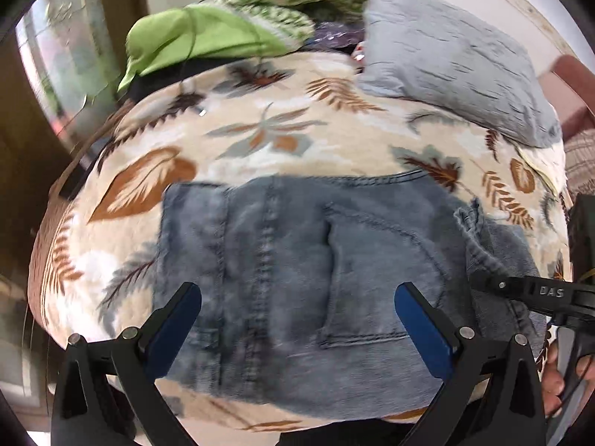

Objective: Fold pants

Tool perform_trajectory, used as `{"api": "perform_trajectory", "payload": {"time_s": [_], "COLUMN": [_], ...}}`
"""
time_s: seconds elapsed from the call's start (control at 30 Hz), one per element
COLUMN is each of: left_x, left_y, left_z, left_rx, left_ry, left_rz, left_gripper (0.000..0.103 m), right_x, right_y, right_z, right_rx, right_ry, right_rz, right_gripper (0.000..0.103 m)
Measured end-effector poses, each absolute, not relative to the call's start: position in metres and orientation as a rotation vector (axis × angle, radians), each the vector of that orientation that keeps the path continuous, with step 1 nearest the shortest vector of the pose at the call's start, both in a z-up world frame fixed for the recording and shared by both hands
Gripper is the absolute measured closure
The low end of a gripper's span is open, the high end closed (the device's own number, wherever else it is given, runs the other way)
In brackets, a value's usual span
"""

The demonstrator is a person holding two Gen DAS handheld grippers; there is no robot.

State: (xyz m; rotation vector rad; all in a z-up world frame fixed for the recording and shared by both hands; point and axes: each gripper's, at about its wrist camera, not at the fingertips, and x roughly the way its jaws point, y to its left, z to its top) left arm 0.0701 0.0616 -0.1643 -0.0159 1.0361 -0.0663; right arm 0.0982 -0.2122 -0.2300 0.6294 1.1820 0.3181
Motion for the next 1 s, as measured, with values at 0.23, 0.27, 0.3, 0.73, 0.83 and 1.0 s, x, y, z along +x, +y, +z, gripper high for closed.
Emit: {"api": "perform_trajectory", "payload": {"time_s": [0.23,0.27,0.3,0.73,0.83,1.0], "left_x": [0.069,0.069,0.068,0.049,0.048,0.054], "left_y": [0.045,0.041,0.035,-0.06,-0.087,-0.086], "left_z": [-0.171,-0.169,-0.167,-0.169,-0.186,-0.224], "left_rx": [-0.004,0.003,0.009,0.166,0.259,0.39], "left_ry": [1.046,1.043,1.04,1.023,1.02,1.073], "left_rz": [-0.118,-0.124,-0.133,-0.293,-0.294,-0.192], "left_gripper": [0.0,0.0,0.0,0.0,0.0,0.0], "right_x": [0.093,0.09,0.086,0.032,0.02,0.003], "right_y": [-0.225,-0.229,-0.233,-0.324,-0.342,-0.328], "right_z": [-0.204,-0.199,-0.195,-0.199,-0.22,-0.257], "right_rx": [0.685,0.711,0.734,0.718,0.748,0.63], "right_ry": [1.102,1.073,1.046,0.885,0.95,1.116], "right_rz": [0.446,0.475,0.493,0.25,0.234,0.213], "right_gripper": [0.063,0.044,0.03,0.037,0.044,0.045]}}
